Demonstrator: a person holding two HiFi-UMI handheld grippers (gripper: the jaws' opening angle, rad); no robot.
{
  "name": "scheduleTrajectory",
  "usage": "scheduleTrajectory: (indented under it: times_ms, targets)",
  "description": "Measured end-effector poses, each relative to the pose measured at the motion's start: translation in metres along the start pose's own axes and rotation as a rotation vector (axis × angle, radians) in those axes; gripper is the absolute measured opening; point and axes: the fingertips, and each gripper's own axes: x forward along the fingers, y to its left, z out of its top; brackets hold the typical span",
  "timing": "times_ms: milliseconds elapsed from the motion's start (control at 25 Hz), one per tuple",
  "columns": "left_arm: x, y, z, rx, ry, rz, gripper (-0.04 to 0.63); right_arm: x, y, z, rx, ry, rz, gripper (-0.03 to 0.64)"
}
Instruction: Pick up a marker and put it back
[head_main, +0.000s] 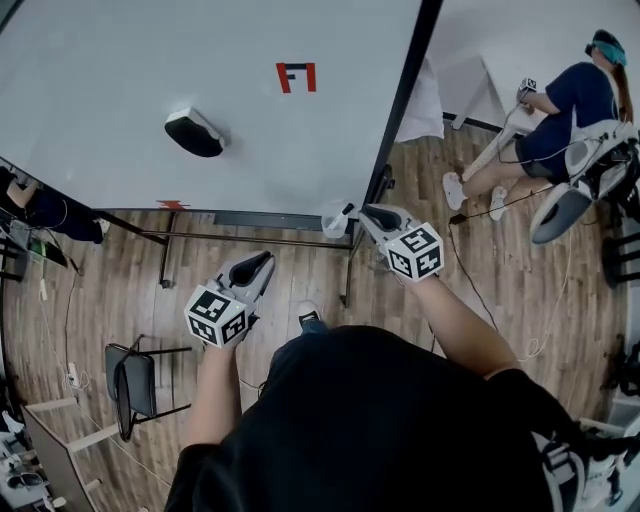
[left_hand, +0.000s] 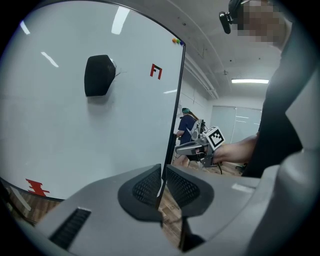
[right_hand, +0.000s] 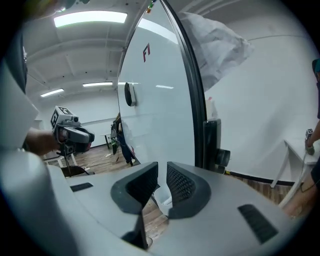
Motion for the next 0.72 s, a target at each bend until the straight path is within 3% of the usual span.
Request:
scheduleTrajectory:
  times_ms: [720]
  targets:
    - [-0.009, -0.056, -0.001, 0.013, -0.029, 0.014, 0.041, -0.070, 0.012, -0.007, -0.001, -0.029, 0.007, 0.013]
